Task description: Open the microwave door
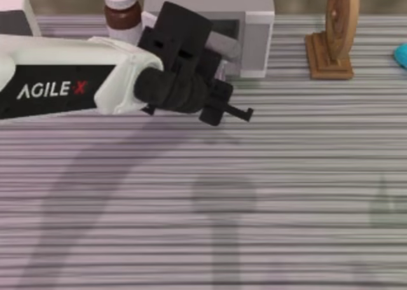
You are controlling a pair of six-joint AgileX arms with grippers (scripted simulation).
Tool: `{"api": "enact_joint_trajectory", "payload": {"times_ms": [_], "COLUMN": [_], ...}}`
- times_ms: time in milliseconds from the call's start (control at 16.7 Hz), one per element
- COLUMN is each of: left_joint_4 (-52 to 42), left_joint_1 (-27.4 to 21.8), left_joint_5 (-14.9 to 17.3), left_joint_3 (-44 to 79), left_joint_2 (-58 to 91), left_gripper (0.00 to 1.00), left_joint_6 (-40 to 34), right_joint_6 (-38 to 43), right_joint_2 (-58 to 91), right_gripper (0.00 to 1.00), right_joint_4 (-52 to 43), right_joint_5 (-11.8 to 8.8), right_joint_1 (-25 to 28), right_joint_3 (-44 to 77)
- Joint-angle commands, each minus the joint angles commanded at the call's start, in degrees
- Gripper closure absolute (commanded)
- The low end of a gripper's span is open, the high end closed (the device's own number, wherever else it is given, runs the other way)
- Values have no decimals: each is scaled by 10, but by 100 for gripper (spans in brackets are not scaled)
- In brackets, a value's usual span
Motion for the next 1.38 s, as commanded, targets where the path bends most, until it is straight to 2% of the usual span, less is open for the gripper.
{"api": "enact_joint_trajectory", "payload": {"times_ms": [720,1200,1380], "left_joint_4": [0,4,4], "left_joint_1": [0,11,11], "left_joint_5": [0,25,25], "left_joint_3": [0,-18,-18], "left_joint_2": [0,-13,-13], "left_gripper": [100,100,100], "left_joint_6": [0,29,29], "right_joint_6": [0,0,0], "right_joint_2": [0,0,0], "right_gripper": [0,0,0], "right_joint_4": [0,0,0], "right_joint_5": [0,0,0], "right_joint_1": [0,0,0], "right_joint_3": [0,0,0]}}
